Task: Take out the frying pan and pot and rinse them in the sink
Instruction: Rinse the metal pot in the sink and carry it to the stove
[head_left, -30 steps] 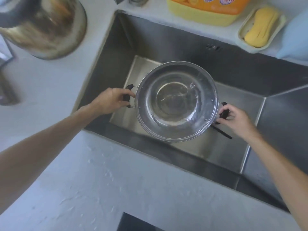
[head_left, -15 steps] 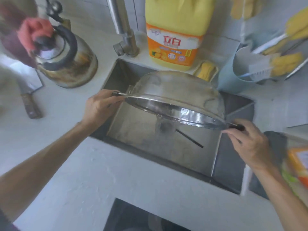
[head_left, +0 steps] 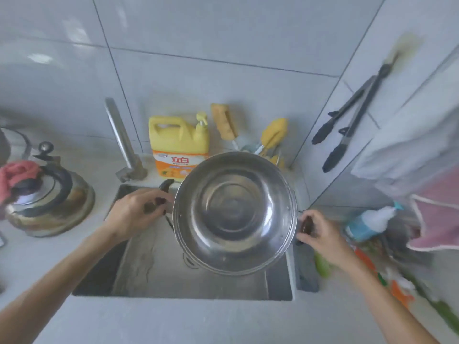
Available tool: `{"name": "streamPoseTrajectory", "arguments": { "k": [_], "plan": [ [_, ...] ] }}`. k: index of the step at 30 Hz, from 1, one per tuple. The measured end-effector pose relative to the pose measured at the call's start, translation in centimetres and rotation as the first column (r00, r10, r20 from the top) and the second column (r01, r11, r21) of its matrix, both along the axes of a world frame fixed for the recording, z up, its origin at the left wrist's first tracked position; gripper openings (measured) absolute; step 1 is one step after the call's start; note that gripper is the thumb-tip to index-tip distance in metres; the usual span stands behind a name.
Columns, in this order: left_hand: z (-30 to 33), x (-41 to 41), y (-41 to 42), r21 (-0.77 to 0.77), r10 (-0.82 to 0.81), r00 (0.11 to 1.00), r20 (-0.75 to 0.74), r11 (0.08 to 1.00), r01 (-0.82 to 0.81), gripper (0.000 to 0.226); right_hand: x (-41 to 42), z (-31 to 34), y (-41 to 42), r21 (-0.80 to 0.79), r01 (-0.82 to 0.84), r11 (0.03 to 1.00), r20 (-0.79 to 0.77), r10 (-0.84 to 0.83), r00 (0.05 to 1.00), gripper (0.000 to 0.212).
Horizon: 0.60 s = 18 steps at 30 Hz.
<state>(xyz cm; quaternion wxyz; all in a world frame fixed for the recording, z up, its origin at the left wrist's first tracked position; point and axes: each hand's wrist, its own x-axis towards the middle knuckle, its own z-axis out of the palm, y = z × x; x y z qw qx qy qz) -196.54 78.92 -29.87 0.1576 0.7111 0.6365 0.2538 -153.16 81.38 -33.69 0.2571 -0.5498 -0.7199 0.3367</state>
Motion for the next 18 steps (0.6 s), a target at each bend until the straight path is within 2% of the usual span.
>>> {"name": "streamPoseTrajectory", "arguments": {
  "k": [3,6,10,13,18],
  "plan": [
    [1.3,1.9,1.8,-0.125,-0.077,0.994,0.071,0.988,0.085,0.021,1.8,0.9,-2.8,-0.152,0.214,0.965,-0.121,-0.233,0.965,0.044],
    [2.2,4.7,3.7,-0.115,-0.183,0.953,0.241,0.970,0.215,0.024,3.8,2.5,-6.0,-0.180,0.414,0.893,-0.247,-0.448,0.859,0.033],
    [4.1,10.7,5.1,-0.049,-0.340,0.857,0.388,0.920,0.388,0.027,8.2,5.8,-11.3,-0.212,0.551,0.807,-0.306,-0.591,0.747,0.024],
    [5.9,16.6,5.6,-0.055,-0.459,0.793,0.401,0.852,0.521,0.023,11.9,8.1,-16.8,-0.243,0.651,0.719,-0.360,-0.690,0.627,0.021],
    [9.5,29.6,3.0,-0.012,-0.634,0.626,0.454,0.699,0.715,0.027,17.8,11.6,-28.2,-0.142,0.822,0.551,-0.373,-0.799,0.472,0.027]
  ]
}}
